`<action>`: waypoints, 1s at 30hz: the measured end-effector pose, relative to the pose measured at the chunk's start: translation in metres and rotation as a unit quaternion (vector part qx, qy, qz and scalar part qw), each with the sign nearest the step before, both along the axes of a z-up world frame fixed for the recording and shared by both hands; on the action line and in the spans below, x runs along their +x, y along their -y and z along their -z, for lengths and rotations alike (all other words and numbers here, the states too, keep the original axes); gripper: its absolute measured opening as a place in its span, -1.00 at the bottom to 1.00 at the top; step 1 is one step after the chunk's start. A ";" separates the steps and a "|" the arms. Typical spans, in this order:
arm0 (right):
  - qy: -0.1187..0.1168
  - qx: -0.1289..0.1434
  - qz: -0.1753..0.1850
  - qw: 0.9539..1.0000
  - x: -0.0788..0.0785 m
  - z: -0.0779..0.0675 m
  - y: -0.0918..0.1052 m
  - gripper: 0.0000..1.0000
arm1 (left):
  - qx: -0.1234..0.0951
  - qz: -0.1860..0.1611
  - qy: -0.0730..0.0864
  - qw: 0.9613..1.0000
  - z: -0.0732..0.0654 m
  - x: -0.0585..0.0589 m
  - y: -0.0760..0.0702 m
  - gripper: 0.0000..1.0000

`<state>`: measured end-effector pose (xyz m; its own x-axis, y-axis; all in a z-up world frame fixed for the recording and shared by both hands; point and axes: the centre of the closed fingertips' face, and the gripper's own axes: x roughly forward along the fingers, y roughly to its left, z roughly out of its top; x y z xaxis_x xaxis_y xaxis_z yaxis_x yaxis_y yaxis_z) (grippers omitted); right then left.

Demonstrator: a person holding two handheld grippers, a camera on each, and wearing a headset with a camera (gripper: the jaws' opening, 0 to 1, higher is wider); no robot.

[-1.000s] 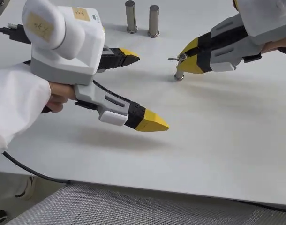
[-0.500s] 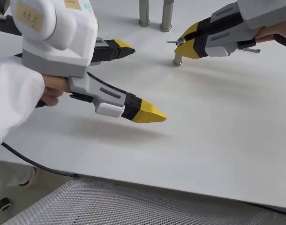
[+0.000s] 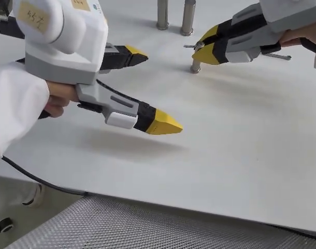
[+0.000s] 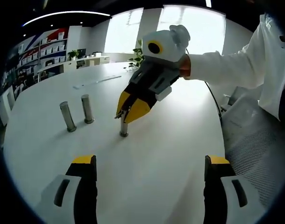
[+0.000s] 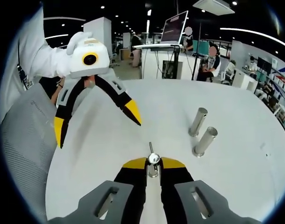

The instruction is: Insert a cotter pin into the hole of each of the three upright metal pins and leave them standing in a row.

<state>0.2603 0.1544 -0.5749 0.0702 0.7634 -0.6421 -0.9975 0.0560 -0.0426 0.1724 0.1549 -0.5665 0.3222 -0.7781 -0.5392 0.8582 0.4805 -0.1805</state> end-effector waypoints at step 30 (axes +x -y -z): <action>-0.018 0.023 0.077 0.997 -0.026 -0.035 0.055 0.25 | -0.015 -0.034 0.001 0.999 -0.014 0.005 -0.008 0.97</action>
<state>0.2342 0.0993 -0.5399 0.1667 0.7743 -0.6105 -0.9778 0.2096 -0.0011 0.1772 0.1626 -0.5529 0.3766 -0.7695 -0.5157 0.8241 0.5326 -0.1929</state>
